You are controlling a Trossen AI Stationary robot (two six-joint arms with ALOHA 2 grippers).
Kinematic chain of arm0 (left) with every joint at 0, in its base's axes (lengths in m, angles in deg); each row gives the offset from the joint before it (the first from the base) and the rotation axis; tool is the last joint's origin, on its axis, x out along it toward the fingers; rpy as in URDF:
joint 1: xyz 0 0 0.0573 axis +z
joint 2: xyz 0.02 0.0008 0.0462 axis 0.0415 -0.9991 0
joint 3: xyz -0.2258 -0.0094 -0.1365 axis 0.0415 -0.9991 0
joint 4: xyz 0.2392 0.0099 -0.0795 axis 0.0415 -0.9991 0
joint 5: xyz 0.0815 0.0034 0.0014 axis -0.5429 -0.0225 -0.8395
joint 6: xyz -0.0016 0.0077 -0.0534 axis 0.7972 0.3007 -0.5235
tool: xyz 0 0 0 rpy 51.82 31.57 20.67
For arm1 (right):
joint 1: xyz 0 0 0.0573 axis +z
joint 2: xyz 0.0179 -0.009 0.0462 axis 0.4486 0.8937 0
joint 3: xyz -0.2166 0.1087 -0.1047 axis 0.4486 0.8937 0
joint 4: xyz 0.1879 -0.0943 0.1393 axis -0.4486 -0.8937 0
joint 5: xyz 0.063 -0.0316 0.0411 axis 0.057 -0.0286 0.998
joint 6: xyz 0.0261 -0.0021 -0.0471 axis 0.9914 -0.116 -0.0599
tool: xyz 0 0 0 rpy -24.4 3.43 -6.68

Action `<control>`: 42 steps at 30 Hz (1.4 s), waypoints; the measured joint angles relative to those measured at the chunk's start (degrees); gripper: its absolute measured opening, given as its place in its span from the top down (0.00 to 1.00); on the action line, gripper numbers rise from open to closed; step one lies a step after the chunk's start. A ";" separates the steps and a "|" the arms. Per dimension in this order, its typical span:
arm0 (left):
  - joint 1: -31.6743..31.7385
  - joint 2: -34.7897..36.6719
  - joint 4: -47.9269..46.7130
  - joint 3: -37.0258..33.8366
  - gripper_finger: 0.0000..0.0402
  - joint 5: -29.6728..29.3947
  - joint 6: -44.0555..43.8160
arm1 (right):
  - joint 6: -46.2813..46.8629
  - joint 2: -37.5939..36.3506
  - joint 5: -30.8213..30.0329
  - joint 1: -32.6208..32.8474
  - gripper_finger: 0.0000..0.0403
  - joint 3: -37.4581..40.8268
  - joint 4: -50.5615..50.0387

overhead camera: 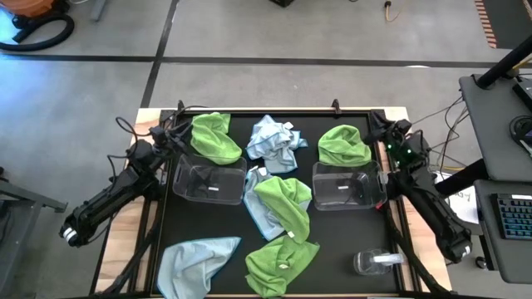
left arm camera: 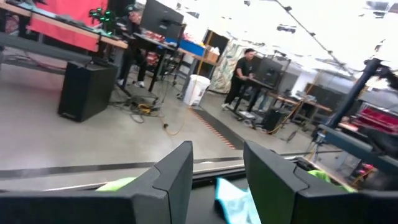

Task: Sort microfiber towel by color & place in baskets
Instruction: Put the green towel into the right transparent bin

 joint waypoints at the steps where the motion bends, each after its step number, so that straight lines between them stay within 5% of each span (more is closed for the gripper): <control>1: 0.00 -0.02 0.36 0.00 0.68 1.00 0.02 | -0.02 1.10 0.63 0.00 0.80 -1.66 -1.62; 11: 0.00 0.00 4.56 -0.01 0.68 2.72 -1.53 | -4.76 16.40 1.67 0.00 0.80 -22.56 -23.11; 18: 0.00 -0.02 9.25 -0.01 0.68 14.75 -2.82 | -3.68 23.26 2.39 0.00 0.80 -31.46 -28.50; 24: 0.00 -0.08 6.99 4.23 0.68 20.19 -3.98 | -5.15 27.32 8.95 0.00 0.80 -38.86 -41.69; 32: 0.00 -4.05 -18.91 22.79 0.68 21.43 2.70 | -9.99 31.78 9.12 0.00 0.80 -45.80 -57.09; 37: 0.00 -10.38 -41.24 34.95 0.68 13.70 5.70 | -11.89 35.70 6.42 0.00 0.80 -49.36 -64.77; 42: 0.00 -15.82 -49.88 40.62 0.68 7.95 6.66 | -15.73 40.18 -0.78 0.00 0.80 -51.58 -70.13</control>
